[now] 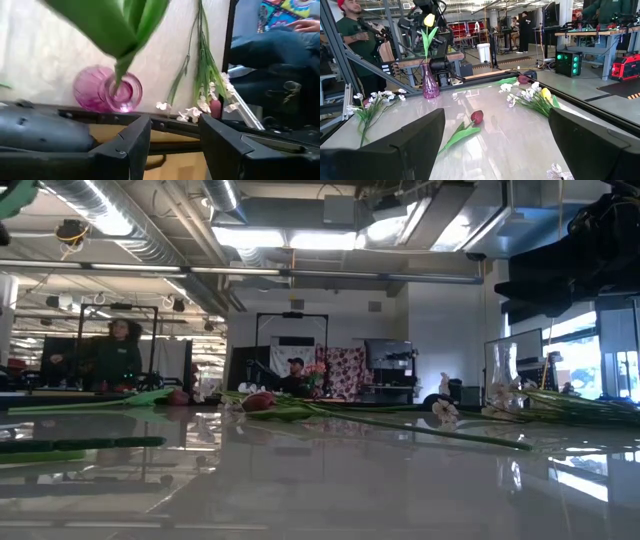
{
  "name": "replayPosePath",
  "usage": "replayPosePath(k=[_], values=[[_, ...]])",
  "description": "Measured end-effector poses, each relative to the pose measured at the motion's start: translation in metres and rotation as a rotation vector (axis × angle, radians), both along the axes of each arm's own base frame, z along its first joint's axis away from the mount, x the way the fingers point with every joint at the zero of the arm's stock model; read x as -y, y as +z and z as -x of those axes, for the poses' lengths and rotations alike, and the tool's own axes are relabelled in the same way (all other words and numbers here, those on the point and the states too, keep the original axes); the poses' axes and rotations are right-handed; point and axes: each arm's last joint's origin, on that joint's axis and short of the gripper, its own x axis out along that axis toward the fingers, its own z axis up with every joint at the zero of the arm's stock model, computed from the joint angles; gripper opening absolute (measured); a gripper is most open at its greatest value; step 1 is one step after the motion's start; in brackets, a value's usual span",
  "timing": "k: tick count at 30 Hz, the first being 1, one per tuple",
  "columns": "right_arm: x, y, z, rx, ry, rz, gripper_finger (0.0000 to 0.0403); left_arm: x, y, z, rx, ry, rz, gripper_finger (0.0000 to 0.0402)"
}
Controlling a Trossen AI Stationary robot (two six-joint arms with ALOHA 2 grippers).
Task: Sort flowers into vase by color
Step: Adjust the purple flower vase
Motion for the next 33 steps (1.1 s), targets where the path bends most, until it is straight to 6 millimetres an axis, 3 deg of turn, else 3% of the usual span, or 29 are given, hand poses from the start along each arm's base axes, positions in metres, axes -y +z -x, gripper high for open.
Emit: replayPosePath(k=[7, 12, 19, 26, 33], values=[[0.0, 0.0, 0.0, 0.0, 0.0, 0.0, 0.0353, -0.002, 0.027, -0.001, 0.133, -0.113, -0.118, 0.0162], [0.0, 0.0, 0.0, 0.0, 0.0, 0.0, 0.0353, -0.003, 0.029, 0.003, 0.224, -0.275, -0.199, 0.0162], [0.0, 0.0, 0.0, 0.0, 0.0, 0.0, 0.0353, -0.003, 0.016, -0.003, 0.224, -0.388, -0.294, 0.0162], [0.0, 0.0, 0.0, 0.0, 0.0, 0.0, 0.0353, 0.001, -0.009, -0.011, 0.122, -0.417, -0.331, 0.0162], [0.0, 0.0, 0.0, 0.0, 0.0, 0.0, 0.0353, 0.002, -0.02, -0.013, 0.072, -0.424, -0.33, 0.0162]])
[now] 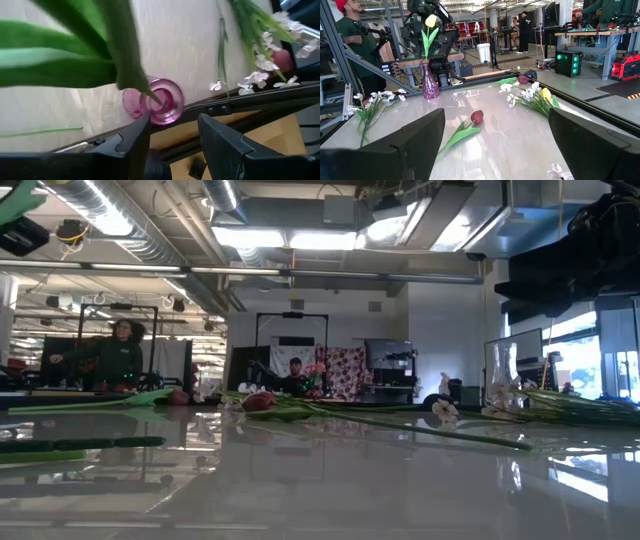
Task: Sort flowers into vase by color
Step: Adjust the purple flower vase
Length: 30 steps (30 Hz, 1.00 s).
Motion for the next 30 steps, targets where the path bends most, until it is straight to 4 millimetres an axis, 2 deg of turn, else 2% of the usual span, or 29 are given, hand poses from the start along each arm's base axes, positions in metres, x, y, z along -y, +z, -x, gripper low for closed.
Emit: replayPosePath(k=[13, 30], values=[[0.0, 0.0, 0.0, 0.0, 0.0, 0.0, 0.0354, 0.0, -0.02, -0.004, -0.078, 0.11, -0.058, 0.0162], [0.0, 0.0, 0.0, 0.0, 0.0, 0.0, 0.0353, -0.001, -0.02, -0.006, -0.052, 0.151, -0.097, 0.0162]])
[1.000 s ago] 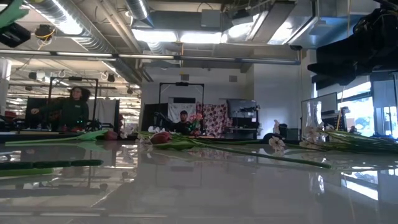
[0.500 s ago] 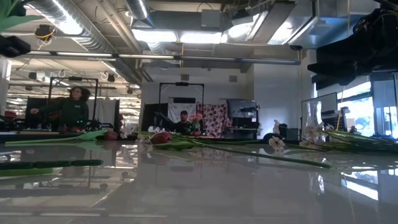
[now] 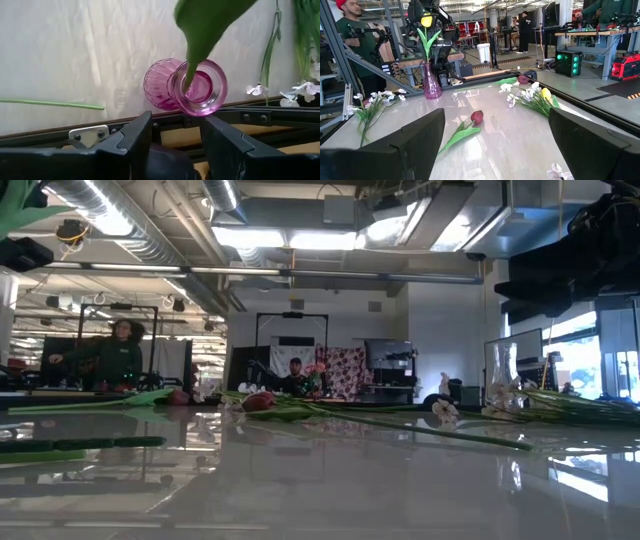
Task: Sort flowers into vase by color
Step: Adjust the purple flower vase
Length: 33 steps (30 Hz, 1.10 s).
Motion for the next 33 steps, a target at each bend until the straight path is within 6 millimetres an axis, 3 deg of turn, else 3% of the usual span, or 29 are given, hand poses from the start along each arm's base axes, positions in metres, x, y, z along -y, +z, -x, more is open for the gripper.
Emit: replayPosePath(k=[33], values=[[0.0, 0.0, 0.0, 0.0, 0.0, 0.0, 0.0354, 0.004, -0.003, -0.011, 0.069, 0.057, 0.027, 0.0154]])
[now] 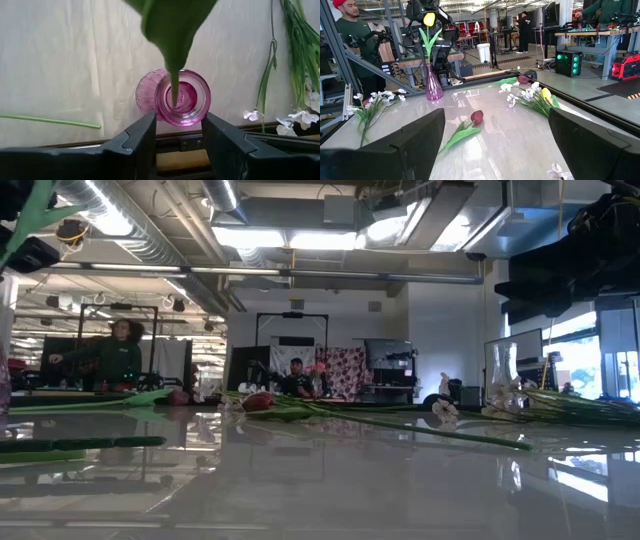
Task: Sort flowers into vase by color
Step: Adjust the purple flower vase
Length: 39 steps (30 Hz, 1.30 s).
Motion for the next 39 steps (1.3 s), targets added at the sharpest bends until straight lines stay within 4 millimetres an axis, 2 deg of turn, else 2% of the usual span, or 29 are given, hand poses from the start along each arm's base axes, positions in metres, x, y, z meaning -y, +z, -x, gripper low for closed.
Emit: replayPosePath(k=[6, 39], values=[[0.0, 0.0, 0.0, 0.0, 0.0, 0.0, 0.0353, 0.0017, 0.0024, -0.0057, 0.065, 0.011, 0.001, 0.0147], [0.0, 0.0, 0.0, 0.0, 0.0, 0.0, 0.0354, 0.001, 0.0034, -0.0086, 0.1, 0.037, -0.046, 0.0146]])
